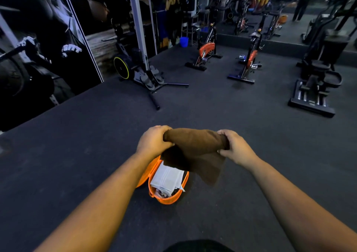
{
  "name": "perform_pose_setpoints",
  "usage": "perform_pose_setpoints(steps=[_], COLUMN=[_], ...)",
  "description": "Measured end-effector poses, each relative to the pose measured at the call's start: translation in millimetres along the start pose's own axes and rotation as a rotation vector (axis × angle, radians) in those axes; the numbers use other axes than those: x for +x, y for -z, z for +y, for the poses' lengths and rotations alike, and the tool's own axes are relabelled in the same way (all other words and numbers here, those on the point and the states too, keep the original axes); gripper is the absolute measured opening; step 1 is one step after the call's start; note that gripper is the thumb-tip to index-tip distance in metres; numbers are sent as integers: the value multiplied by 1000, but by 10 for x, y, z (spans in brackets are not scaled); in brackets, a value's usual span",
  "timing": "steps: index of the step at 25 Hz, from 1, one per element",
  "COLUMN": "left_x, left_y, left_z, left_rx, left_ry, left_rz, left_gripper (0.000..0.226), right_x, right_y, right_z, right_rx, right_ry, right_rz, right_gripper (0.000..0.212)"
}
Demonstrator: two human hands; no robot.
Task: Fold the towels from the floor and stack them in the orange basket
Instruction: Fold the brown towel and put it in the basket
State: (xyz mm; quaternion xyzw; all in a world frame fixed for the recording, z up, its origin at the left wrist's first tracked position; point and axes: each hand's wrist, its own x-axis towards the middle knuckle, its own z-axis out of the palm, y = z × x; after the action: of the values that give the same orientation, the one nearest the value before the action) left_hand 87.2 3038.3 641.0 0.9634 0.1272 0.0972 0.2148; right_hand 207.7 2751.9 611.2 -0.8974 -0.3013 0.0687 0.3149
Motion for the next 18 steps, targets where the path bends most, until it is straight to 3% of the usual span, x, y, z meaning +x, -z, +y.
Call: perform_pose_setpoints(steps=[2,4,7,9,10,13,15,18], left_x=[52,102,79,70,80,134,166,67], left_y=[81,161,250,249,243,259,307,201], left_z=[-36,-106,39,265,377,576,566,315], left_rx=[86,-157,-951,-1201,-1256,-1308,-1278,-1358], left_ry=[-13,45,150,219,248,334,402,486], left_rz=[34,-14,-35,-15,10,54,45,-68], left_gripper=[29,30,30,27,24,22,25,40], right_x=[22,59,65,22,1,-158,-221,-143], right_y=[130,249,337,247,180,-81,-199,-154], right_z=[-27,1,-175,-363,-397,-357,-294,-268], right_rx=[-2,83,784,1245,1358,1391,1331,1322], right_ry=[54,101,-21,-94,-124,-272,-370,-440], right_rz=[140,265,275,266,266,76,-28,11], right_gripper=[41,30,18,22,31,80,66,33])
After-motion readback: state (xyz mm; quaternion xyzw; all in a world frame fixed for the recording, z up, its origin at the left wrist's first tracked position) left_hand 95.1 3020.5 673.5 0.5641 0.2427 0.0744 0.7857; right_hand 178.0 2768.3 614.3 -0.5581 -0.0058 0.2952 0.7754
